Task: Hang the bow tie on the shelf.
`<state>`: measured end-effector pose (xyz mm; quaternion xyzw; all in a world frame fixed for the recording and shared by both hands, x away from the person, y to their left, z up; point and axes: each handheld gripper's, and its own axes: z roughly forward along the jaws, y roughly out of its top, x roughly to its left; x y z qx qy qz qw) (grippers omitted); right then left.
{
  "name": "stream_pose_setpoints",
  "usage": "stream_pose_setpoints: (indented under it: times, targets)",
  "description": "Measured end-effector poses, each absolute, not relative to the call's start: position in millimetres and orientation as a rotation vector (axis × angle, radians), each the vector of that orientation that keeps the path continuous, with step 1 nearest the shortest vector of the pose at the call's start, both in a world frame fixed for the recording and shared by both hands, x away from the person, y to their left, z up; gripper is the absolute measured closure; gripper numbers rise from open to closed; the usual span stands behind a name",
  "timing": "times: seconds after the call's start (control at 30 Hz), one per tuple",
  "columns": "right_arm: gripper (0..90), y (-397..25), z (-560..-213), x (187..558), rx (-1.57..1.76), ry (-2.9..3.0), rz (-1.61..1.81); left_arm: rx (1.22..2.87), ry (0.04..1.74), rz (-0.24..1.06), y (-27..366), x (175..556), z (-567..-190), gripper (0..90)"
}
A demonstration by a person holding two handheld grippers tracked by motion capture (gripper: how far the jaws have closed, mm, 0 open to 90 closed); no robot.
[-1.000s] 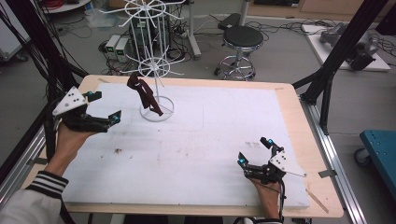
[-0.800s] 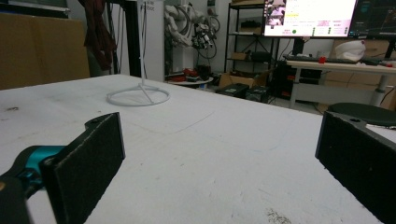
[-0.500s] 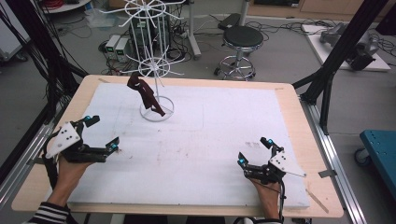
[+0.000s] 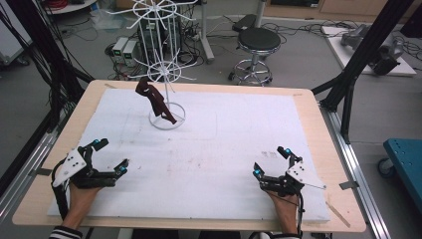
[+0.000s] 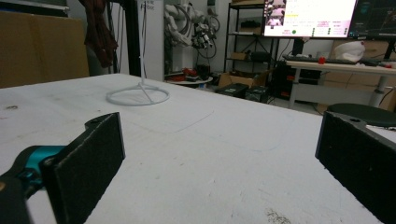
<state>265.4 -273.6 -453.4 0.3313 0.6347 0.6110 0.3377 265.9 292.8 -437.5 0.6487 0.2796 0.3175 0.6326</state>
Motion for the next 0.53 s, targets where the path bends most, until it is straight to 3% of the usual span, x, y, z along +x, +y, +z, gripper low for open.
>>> stream_pose_setpoints:
  times: [0.53]
  targets:
    - [0.6,-273.6,-453.5,265.4,0.863,1.655,1.595,1.431,0.693,0.695,297.8,270.7,-454.0,1.7]
